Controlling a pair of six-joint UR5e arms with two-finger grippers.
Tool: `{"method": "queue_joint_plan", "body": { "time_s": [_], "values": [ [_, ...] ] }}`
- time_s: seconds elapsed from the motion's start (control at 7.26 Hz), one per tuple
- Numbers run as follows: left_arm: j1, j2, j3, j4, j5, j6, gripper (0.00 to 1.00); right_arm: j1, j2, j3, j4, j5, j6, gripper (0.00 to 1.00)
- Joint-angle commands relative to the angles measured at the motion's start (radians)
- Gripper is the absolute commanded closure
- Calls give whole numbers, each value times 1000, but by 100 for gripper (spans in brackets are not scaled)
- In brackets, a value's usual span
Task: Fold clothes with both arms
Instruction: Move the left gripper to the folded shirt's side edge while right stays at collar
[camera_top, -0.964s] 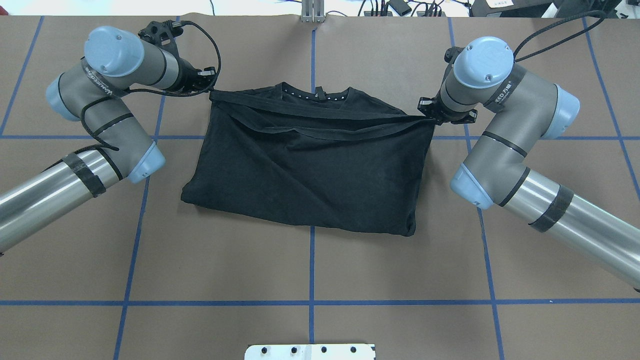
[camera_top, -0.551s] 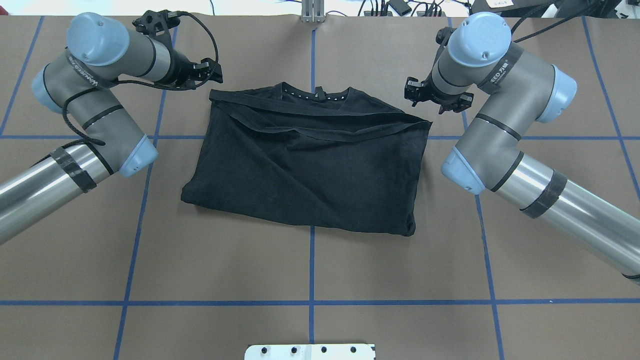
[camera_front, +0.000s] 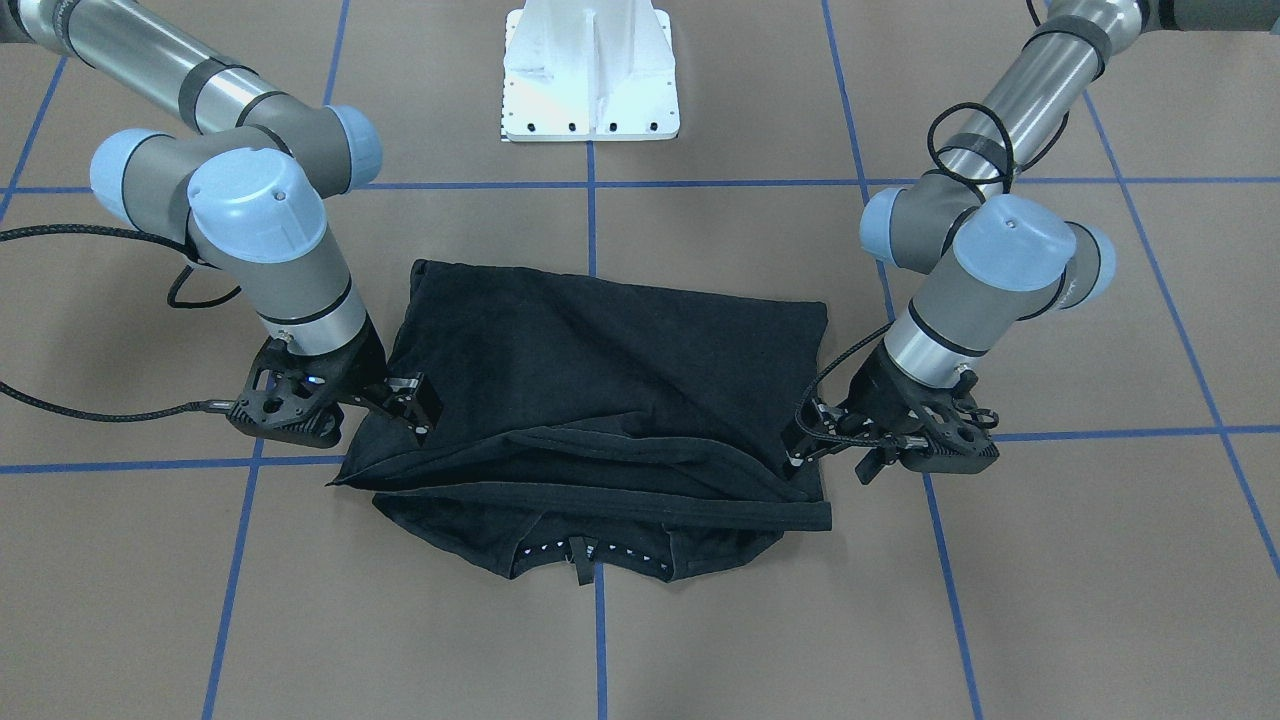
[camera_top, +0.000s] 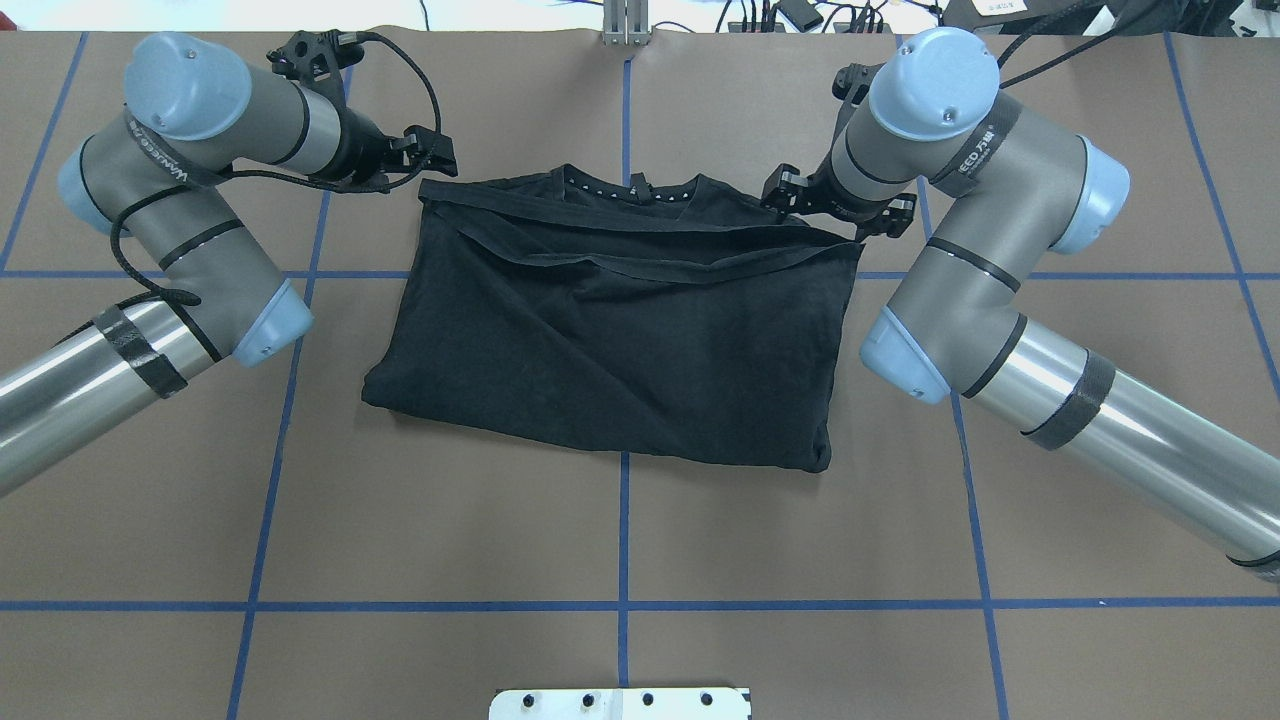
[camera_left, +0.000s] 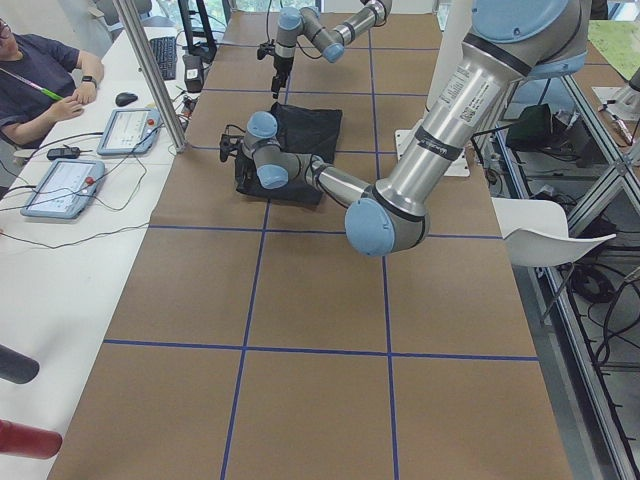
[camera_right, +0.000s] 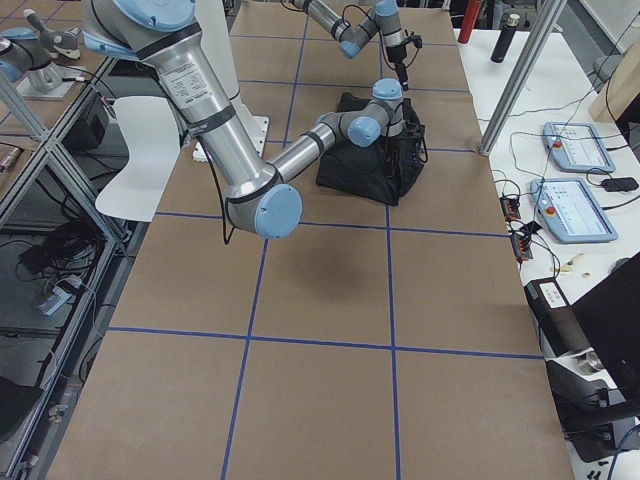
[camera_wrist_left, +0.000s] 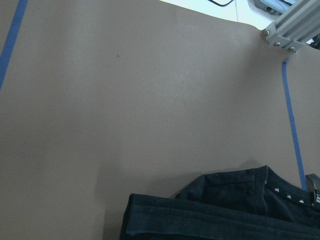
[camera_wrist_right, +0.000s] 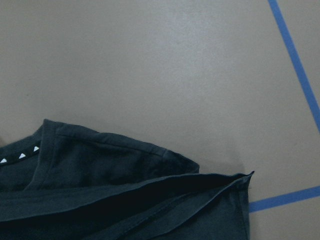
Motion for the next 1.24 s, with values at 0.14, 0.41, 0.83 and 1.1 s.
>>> {"method": "queue_joint_plan", "body": {
  "time_s": [0.14,0.41,0.83,1.1],
  "values": [
    [75,170,-210,8,-31,-2,0,-17,4,23,0,0,-16,2],
    [137,337,-359,2,-31,0,0,-17,-3,26,2,0,-34,2],
    [236,376,-362,-10,-16,-5,0,-17,-6,26,2,0,-37,2],
    [249,394,-360,-38,-16,-9,4,-17,-6,26,3,0,-37,2]
  ]
}}
